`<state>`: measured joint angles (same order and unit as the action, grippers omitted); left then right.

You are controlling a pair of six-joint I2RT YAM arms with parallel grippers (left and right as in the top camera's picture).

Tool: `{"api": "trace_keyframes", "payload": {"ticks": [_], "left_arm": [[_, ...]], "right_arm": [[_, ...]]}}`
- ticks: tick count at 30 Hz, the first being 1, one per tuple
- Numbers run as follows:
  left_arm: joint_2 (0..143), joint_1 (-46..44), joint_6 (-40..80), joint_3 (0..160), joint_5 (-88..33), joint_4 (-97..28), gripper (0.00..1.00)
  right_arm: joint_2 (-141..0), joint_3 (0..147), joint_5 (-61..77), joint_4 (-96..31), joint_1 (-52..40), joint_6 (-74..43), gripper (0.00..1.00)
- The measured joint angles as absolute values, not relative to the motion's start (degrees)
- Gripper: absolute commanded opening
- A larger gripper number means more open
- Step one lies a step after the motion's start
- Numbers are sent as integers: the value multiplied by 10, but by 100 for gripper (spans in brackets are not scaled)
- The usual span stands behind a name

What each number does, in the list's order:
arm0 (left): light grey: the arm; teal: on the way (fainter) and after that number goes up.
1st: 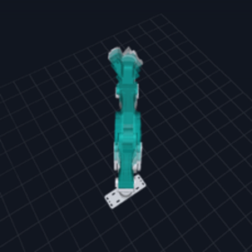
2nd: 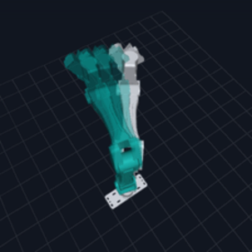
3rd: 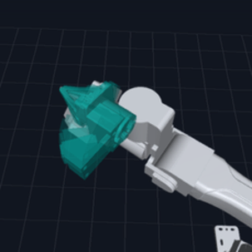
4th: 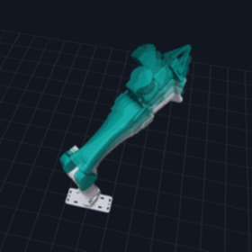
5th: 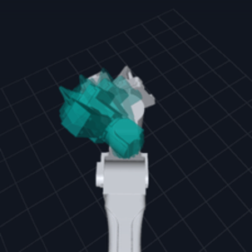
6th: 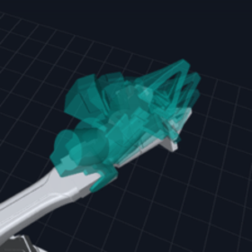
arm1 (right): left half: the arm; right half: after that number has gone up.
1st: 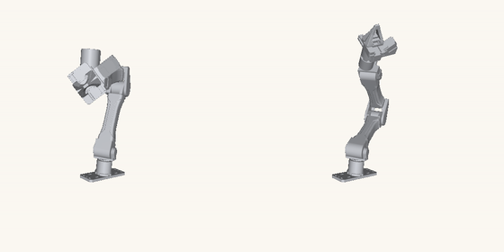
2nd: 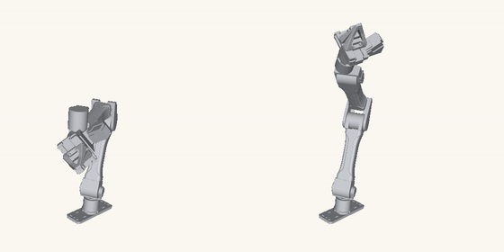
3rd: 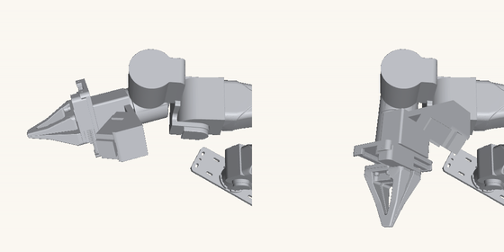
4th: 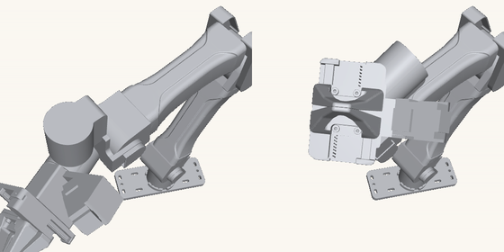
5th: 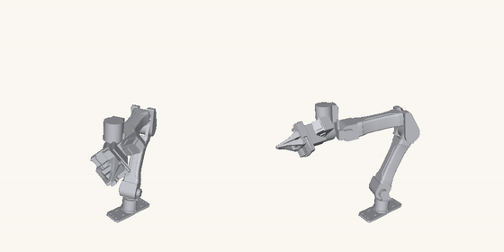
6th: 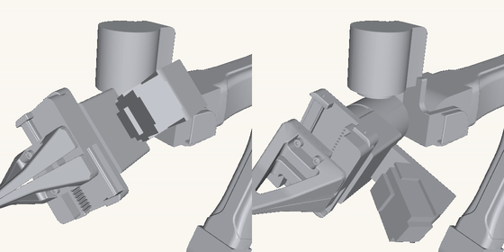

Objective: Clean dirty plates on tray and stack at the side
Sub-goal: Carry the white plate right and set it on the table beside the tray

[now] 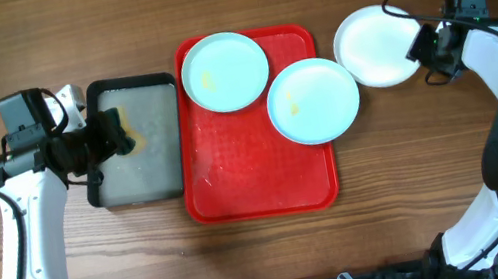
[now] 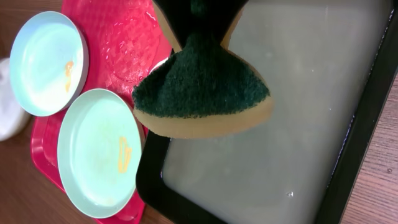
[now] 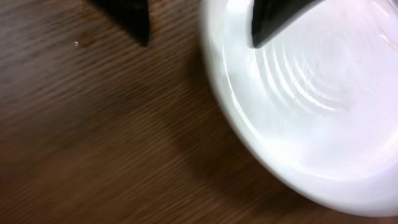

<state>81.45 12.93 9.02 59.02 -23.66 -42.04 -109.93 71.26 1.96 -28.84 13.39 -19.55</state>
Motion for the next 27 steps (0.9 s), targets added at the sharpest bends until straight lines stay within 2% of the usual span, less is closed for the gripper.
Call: {"api": "trace_keyframes", "payload": {"ticks": [2,4,7,11,27], "left_arm": [[814,129,90,590,-237,-420,4],[814,129,90,590,-237,-420,4],[814,129,90,590,-237,-420,4],[814,129,90,590,-237,-421,4],[814,129,90,590,-237,-420,4]], "right_arm": [[-1098,723,65,-315,134,-172,78],[-1085,737,131,-338,134,-156,99],[-1037,745,223,-354,133,-147,99],[-995,758,277,-354,132,-147,100],[-995,758,281,-354,132,-147,100]]}}
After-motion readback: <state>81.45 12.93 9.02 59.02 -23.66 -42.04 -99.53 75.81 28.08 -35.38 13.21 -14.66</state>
